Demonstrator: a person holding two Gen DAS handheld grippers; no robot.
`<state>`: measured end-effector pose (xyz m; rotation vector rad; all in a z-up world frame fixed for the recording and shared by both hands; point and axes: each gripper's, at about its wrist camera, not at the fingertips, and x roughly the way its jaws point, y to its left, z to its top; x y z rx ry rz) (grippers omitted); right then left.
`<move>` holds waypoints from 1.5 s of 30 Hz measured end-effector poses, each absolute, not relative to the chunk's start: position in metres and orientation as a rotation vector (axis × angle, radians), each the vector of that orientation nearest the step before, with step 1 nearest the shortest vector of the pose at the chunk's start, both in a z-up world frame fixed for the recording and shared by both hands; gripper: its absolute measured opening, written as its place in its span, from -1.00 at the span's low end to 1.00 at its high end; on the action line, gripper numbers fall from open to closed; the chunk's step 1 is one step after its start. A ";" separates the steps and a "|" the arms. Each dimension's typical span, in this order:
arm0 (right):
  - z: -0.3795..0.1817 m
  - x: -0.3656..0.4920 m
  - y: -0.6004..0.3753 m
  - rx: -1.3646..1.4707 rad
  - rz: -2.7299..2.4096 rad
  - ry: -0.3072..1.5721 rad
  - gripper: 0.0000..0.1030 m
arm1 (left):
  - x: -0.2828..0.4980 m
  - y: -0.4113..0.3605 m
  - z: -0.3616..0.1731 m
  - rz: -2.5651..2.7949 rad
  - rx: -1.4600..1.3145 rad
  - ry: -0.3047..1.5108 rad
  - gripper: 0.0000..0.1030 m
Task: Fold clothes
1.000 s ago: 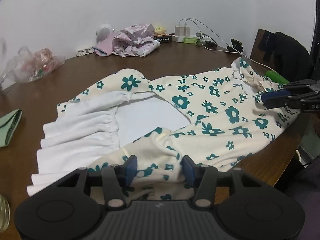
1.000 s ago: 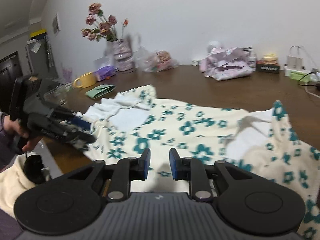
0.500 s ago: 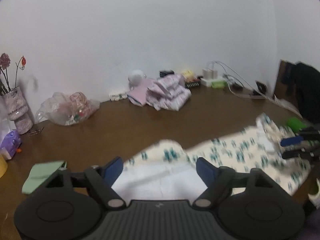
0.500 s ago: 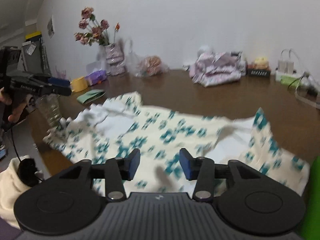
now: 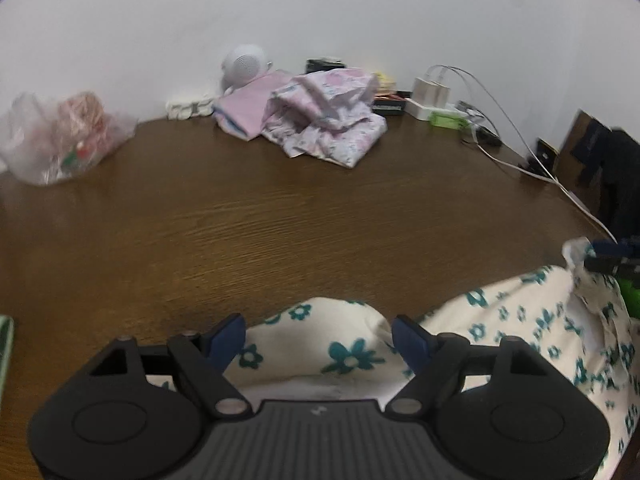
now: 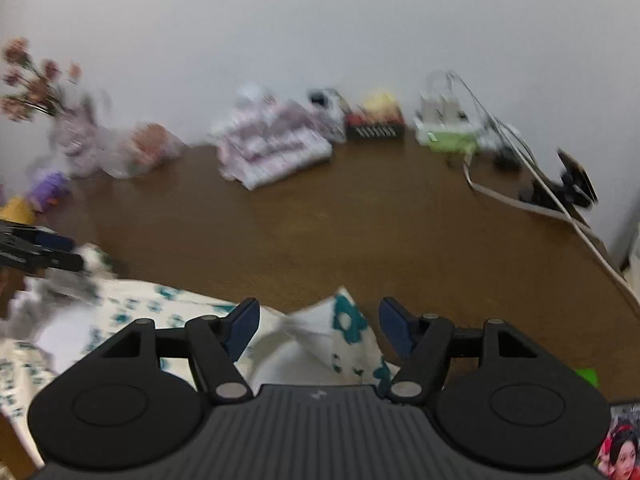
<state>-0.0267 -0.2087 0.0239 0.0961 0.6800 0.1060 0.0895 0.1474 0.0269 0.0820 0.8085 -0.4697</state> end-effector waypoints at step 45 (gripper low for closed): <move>0.011 -0.142 -0.183 -0.109 0.299 0.608 -0.80 | -0.075 0.166 0.007 -0.463 0.064 0.769 -0.47</move>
